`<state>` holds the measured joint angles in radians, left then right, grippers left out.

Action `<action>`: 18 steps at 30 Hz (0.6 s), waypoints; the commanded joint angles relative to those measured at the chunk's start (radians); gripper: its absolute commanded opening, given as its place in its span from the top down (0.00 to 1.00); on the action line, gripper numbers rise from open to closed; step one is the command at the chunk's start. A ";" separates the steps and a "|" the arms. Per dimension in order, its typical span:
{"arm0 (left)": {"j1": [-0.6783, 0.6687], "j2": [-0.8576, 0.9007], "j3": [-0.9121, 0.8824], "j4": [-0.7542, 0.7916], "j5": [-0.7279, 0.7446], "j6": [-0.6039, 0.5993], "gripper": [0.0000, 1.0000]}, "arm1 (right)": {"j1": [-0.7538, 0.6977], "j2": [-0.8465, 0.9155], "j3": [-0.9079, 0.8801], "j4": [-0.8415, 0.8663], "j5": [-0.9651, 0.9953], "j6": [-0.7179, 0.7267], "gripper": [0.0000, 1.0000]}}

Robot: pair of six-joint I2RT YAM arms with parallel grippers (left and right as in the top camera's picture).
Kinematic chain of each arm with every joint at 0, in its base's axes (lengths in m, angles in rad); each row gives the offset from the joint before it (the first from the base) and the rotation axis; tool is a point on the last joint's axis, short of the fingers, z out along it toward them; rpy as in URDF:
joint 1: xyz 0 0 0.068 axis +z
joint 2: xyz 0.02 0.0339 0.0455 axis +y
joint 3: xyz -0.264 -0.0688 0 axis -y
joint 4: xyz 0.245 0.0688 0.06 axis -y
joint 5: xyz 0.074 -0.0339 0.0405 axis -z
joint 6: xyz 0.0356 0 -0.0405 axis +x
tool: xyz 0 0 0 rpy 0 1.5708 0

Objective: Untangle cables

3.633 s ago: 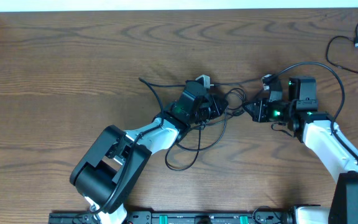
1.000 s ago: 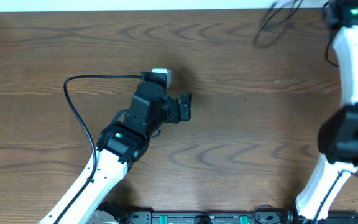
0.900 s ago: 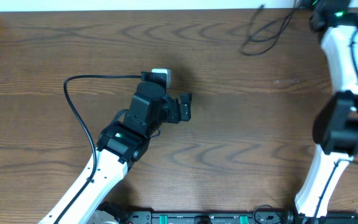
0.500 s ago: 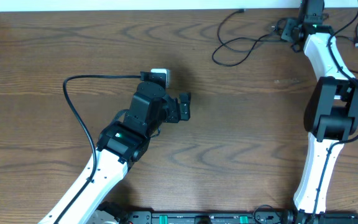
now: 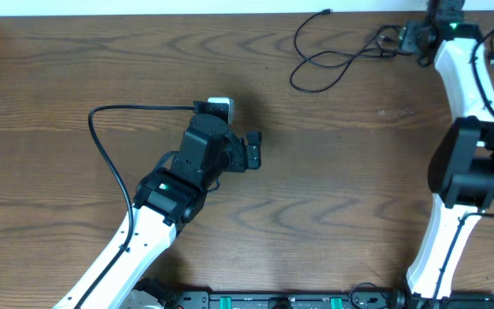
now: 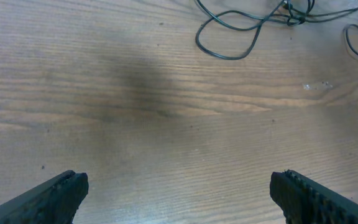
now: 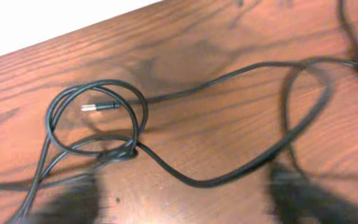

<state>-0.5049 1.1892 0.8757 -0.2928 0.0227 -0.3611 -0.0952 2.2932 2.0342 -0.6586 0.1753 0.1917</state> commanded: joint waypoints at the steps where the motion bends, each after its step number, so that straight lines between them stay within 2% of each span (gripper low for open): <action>1: 0.003 0.006 0.003 -0.006 -0.013 0.017 0.00 | -0.004 -0.030 0.007 -0.080 0.000 -0.025 0.01; 3: 0.003 0.006 0.003 -0.006 -0.013 0.017 0.00 | -0.006 -0.030 0.002 -0.127 0.029 -0.025 0.02; 4: 0.002 0.006 0.003 -0.007 -0.013 0.017 0.00 | -0.009 -0.030 -0.003 -0.149 0.057 -0.024 0.05; 6: 0.002 0.006 0.003 -0.011 -0.013 0.017 0.00 | -0.017 -0.030 -0.006 -0.192 0.101 -0.025 0.23; 8: 0.003 0.006 0.003 -0.014 -0.013 0.017 0.00 | -0.030 -0.030 -0.006 -0.249 0.123 -0.025 0.56; 11: 0.002 0.006 0.003 -0.014 -0.013 0.017 0.00 | -0.060 -0.030 -0.008 -0.309 0.134 -0.034 0.97; 18: 0.003 0.006 0.003 -0.013 -0.013 0.017 0.00 | -0.193 -0.029 -0.023 -0.333 0.087 0.066 0.99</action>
<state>-0.5045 1.1892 0.8757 -0.3061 0.0227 -0.3611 -0.2295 2.2658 2.0262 -0.9901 0.2733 0.2066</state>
